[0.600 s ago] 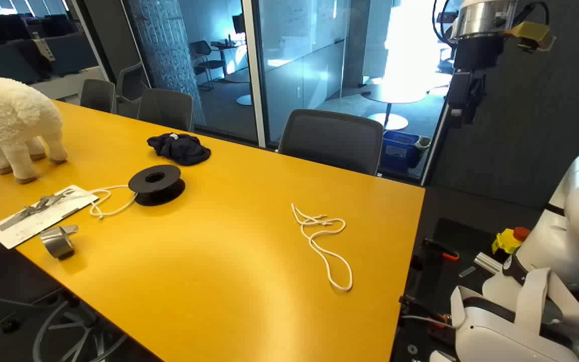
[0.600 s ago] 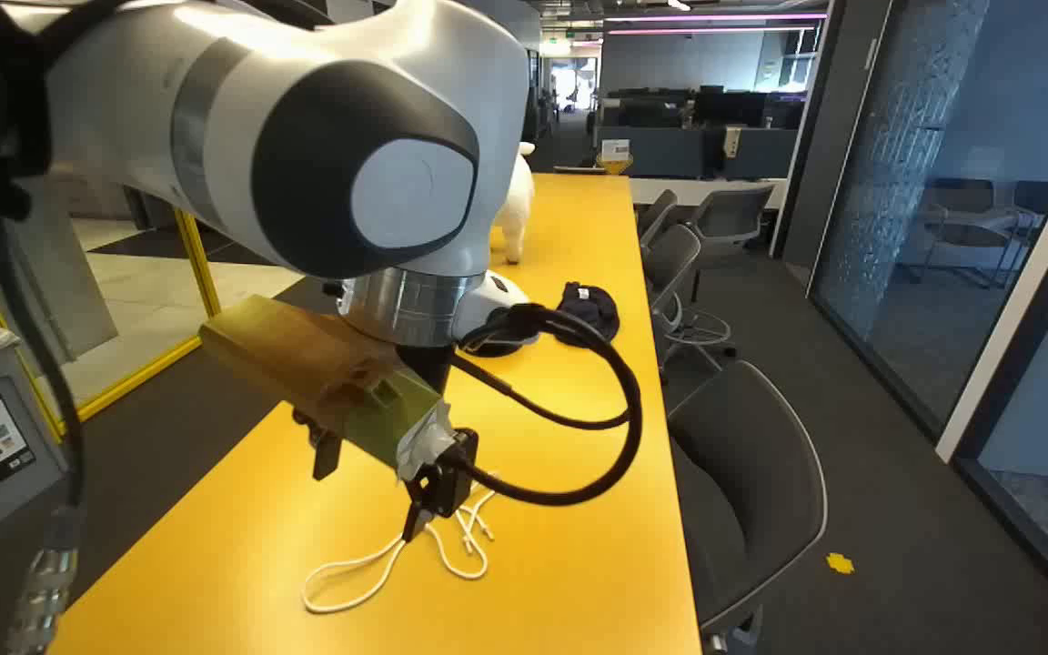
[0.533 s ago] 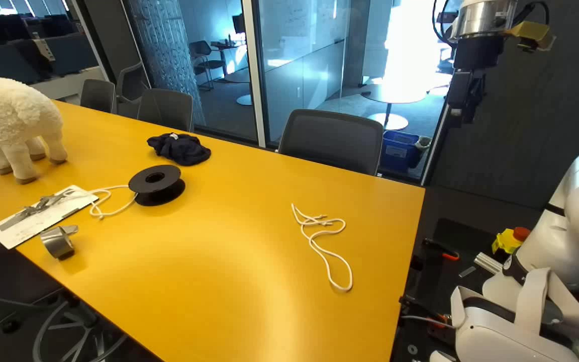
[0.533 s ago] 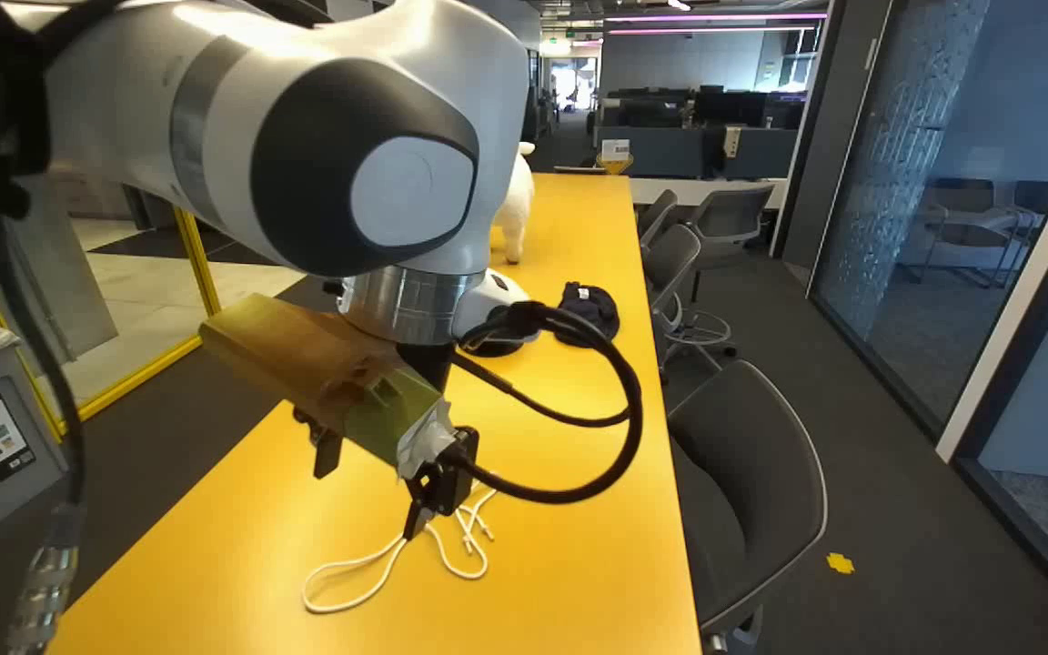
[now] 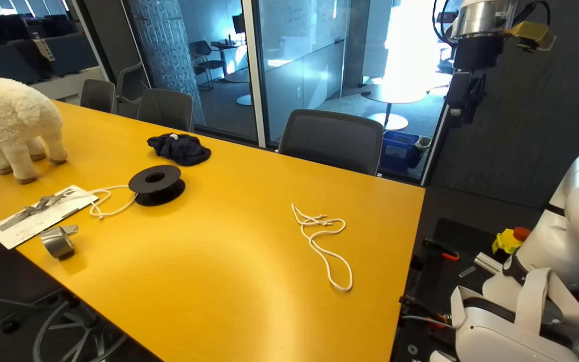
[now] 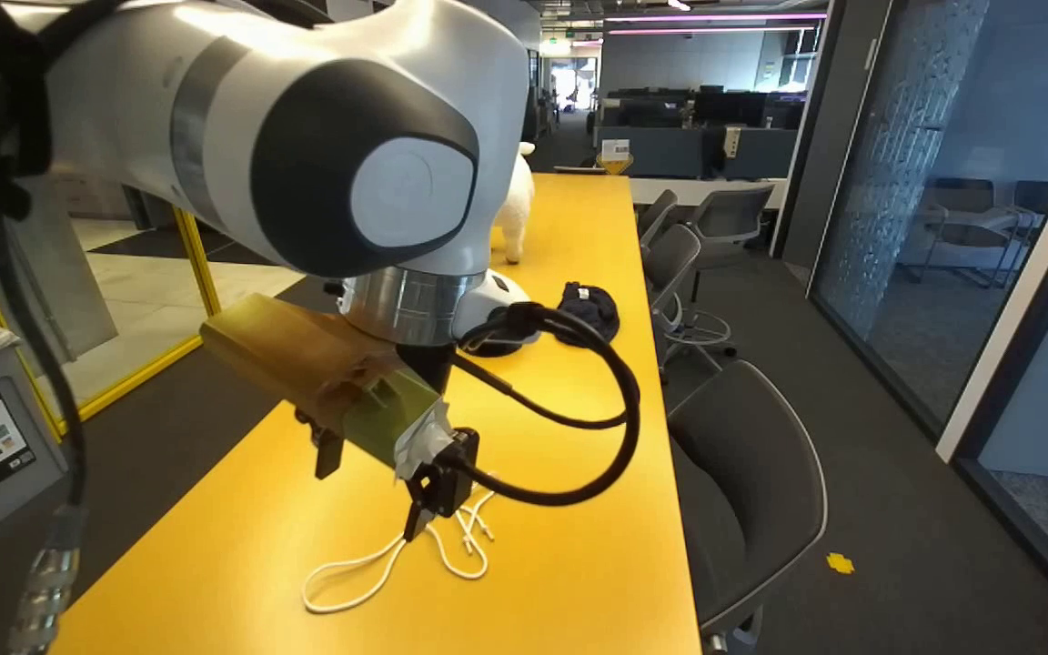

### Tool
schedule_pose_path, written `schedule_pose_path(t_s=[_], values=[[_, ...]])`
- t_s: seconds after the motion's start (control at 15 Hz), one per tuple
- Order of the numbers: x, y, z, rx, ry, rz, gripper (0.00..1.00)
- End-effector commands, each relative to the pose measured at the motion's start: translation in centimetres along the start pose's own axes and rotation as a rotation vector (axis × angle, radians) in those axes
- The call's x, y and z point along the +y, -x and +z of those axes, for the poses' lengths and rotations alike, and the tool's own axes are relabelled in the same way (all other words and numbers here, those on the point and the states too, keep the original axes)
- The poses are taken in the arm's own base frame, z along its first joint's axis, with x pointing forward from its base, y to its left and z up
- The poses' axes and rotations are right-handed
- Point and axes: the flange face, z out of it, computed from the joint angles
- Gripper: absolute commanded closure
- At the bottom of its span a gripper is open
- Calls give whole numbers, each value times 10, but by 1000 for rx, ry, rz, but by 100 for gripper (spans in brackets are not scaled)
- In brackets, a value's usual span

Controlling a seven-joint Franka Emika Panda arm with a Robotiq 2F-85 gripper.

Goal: Move the rope to the right

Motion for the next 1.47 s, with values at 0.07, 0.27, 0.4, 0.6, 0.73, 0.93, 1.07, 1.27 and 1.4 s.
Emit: schedule_pose_path(t_s=[0.07,0.27,0.4,0.6,0.73,0.93,1.07,1.27,1.4], values=[[-8,-21,30,-4,28,50,0],[-26,-53,76,-7,61,43,0],[-42,-82,110,-19,84,30,0],[-61,-124,158,-28,89,12,0],[-68,-150,186,-17,84,24,0],[-77,-184,223,20,68,75,0],[-86,-204,244,36,49,130,0],[-101,-229,276,45,33,171,0],[-113,-243,294,48,20,194,0]])
